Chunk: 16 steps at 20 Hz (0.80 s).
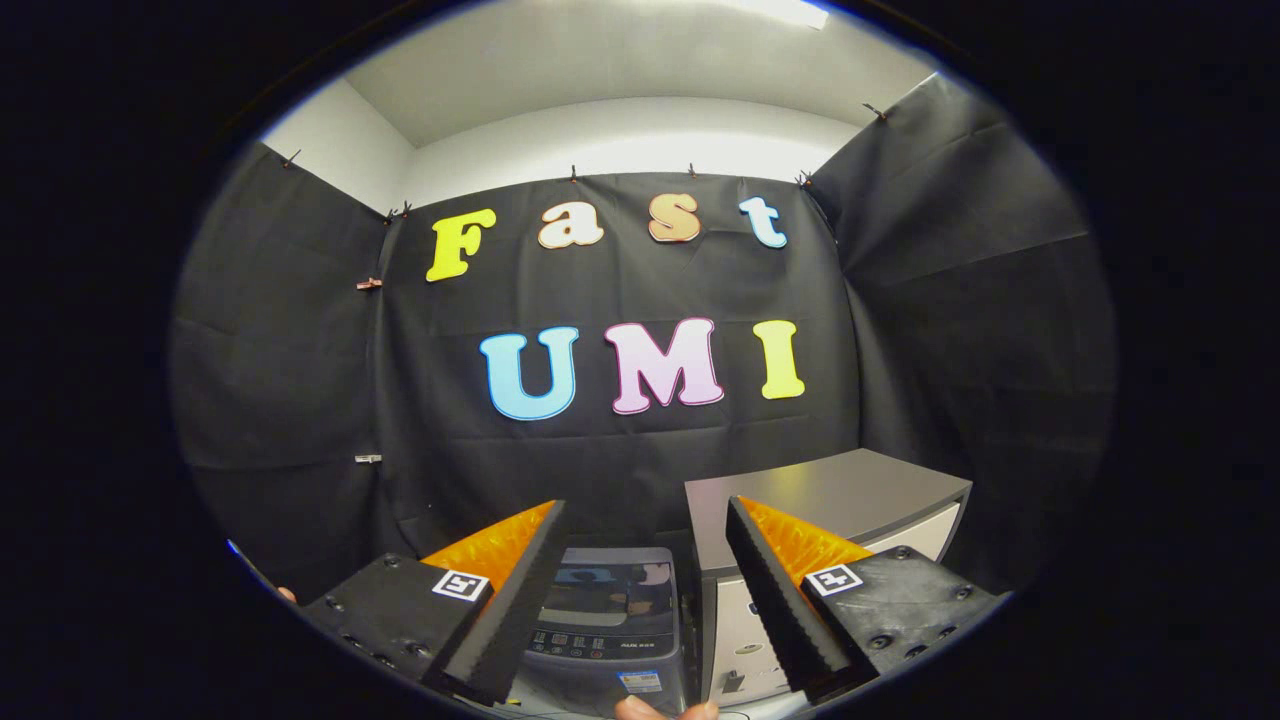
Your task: Put the clothes into the washing machine and then close the washing machine lid.
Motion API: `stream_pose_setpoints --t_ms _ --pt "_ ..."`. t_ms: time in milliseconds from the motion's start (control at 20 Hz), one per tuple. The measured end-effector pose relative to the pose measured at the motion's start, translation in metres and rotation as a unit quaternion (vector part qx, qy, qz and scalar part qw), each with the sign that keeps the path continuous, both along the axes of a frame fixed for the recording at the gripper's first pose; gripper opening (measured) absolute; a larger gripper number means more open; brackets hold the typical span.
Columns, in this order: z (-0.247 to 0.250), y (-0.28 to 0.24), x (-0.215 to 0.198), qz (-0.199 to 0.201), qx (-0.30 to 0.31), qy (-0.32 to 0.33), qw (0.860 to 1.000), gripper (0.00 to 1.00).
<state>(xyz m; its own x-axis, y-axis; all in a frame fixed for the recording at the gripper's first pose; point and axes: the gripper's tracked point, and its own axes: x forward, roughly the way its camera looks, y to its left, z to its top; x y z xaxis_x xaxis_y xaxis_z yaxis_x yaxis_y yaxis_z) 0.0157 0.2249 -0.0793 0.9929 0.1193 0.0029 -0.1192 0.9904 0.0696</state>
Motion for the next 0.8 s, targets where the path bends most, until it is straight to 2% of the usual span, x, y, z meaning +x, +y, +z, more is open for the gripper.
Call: stream_pose_setpoints --t_ms 800 --pt "0.0036 0.0027 -0.0018 0.000 0.001 -0.004 1.000 0.99"
